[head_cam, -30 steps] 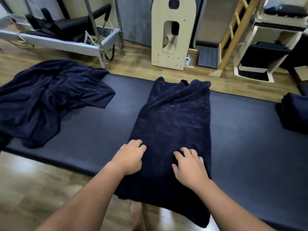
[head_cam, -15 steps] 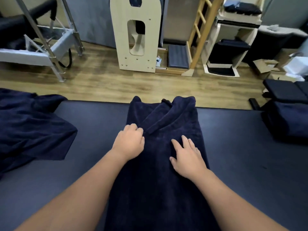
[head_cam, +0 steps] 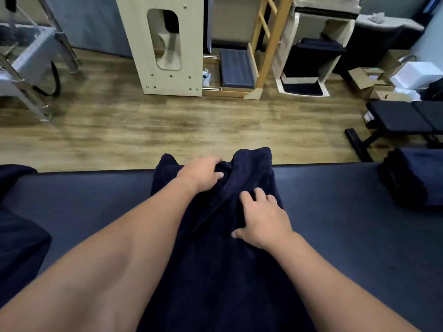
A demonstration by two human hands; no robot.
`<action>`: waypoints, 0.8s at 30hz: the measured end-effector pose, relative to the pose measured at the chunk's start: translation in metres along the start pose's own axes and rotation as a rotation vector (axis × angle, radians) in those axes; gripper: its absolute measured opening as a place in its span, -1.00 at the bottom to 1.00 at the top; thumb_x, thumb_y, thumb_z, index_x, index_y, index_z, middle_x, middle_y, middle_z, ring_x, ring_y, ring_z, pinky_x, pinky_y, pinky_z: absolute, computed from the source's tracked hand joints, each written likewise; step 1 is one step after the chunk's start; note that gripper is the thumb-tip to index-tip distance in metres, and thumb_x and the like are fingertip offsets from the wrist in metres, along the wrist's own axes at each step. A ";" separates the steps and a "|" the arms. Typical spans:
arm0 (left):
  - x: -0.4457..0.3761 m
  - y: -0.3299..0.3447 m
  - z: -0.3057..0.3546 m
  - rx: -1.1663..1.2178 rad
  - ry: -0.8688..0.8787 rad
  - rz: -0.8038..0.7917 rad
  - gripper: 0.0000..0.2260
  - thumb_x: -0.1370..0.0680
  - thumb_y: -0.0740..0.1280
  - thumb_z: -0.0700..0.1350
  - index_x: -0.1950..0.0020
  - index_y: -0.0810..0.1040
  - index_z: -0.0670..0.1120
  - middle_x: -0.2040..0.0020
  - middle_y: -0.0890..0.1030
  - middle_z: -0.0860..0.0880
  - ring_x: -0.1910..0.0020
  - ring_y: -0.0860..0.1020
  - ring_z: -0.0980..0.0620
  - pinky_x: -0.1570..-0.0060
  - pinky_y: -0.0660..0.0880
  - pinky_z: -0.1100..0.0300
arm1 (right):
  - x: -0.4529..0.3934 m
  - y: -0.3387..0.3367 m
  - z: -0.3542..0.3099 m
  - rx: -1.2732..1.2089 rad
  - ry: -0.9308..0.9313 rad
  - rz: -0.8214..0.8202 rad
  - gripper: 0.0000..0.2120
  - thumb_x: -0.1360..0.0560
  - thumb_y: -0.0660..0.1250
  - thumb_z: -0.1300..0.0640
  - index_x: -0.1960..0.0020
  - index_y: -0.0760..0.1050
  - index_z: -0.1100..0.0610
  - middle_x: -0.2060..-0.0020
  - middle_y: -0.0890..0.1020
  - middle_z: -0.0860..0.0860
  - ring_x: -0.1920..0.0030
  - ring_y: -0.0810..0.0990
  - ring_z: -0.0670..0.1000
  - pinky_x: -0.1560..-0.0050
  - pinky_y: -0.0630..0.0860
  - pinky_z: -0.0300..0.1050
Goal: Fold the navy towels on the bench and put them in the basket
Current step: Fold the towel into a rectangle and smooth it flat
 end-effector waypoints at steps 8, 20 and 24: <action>-0.020 -0.088 -0.068 0.516 -0.271 0.477 -0.85 -0.60 0.36 -0.17 0.08 0.69 -0.19 0.09 0.70 -0.16 0.04 0.63 -0.12 -0.07 0.54 0.05 | -0.008 -0.007 0.012 -0.023 -0.002 -0.025 -0.26 -0.25 0.48 -0.42 -0.28 0.25 -0.19 -0.30 0.26 -0.09 -0.30 0.27 0.10 -0.14 0.42 0.15; -0.013 -0.061 -0.103 0.387 -0.347 0.066 -0.77 -0.65 0.32 -0.13 -0.27 0.47 0.13 0.14 0.47 -0.03 0.34 0.39 0.03 0.39 0.29 0.23 | -0.094 -0.057 0.006 -0.120 -0.025 0.280 -0.74 -0.64 0.15 0.10 -0.29 0.47 0.02 -0.26 0.48 0.01 -0.25 0.42 0.21 -0.15 0.44 0.12; -0.018 -0.060 -0.106 0.383 -0.333 0.061 -0.76 -0.63 0.30 -0.22 0.23 0.42 -0.05 0.25 0.43 -0.08 0.36 0.34 0.02 0.40 0.22 0.24 | -0.142 -0.067 0.010 -0.081 -0.017 0.168 -0.55 -0.49 0.12 0.32 -0.34 0.43 0.06 -0.25 0.55 0.11 -0.23 0.55 0.25 -0.12 0.54 0.10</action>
Point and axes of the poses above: each hand's wrist, its own x-axis away from the middle knuckle, its own y-axis out of the palm, z = x × y, the point moved 8 cm from there along -x, towards the middle knuckle
